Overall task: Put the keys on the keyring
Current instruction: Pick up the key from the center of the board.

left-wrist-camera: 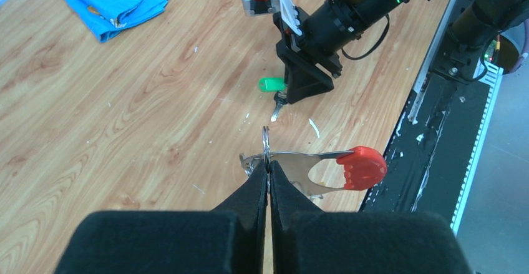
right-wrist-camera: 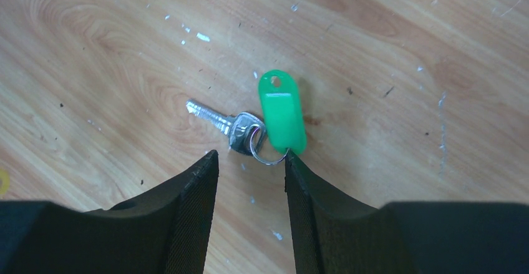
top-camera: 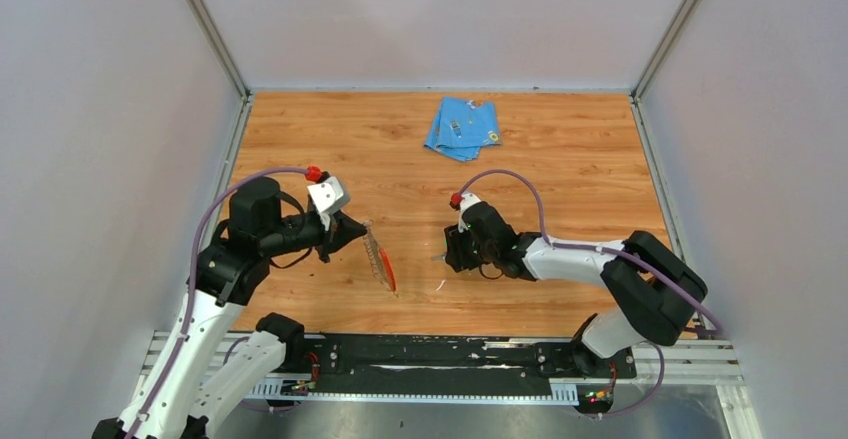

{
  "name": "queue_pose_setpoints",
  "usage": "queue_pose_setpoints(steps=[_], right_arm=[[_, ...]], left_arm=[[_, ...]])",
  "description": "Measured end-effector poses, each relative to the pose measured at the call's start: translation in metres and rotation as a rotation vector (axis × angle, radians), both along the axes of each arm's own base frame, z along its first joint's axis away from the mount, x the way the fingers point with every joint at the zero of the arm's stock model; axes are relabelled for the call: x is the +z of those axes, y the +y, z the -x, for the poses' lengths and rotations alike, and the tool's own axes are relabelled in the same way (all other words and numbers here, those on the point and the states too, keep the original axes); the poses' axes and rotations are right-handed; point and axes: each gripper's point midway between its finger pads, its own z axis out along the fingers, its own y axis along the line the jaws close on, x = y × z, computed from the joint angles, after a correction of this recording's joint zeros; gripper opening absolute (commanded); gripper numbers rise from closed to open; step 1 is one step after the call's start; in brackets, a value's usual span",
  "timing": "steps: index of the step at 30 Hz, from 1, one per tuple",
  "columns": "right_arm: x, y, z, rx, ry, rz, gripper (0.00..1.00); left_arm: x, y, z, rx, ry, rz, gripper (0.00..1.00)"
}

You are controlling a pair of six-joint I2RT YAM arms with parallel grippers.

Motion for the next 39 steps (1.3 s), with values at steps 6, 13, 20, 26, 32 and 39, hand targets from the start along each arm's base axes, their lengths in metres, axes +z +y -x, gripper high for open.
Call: queue_pose_setpoints(steps=[6, 13, 20, 26, 32, 39], right_arm=[[0.001, 0.001, -0.017, -0.004, -0.020, 0.020, 0.46], [0.004, 0.013, -0.027, 0.037, -0.020, 0.015, 0.44], [0.014, 0.010, -0.027, 0.043, -0.012, 0.001, 0.45], [0.029, -0.002, -0.025, -0.014, -0.013, -0.017, 0.43], [0.011, -0.014, -0.003, -0.054, 0.125, -0.015, 0.42], [0.001, -0.006, 0.010, -0.077, 0.241, -0.082, 0.41]], left_arm=[[-0.004, -0.001, -0.002, 0.004, 0.027, -0.002, 0.00], [-0.012, -0.001, -0.002, 0.006, 0.049, -0.008, 0.00], [-0.011, -0.001, -0.002, 0.009, 0.050, -0.005, 0.00], [-0.012, -0.002, -0.001, 0.009, 0.059, 0.000, 0.00], [-0.011, -0.001, 0.000, 0.009, 0.057, 0.002, 0.00], [-0.009, -0.002, -0.001, 0.007, 0.048, 0.006, 0.00]])
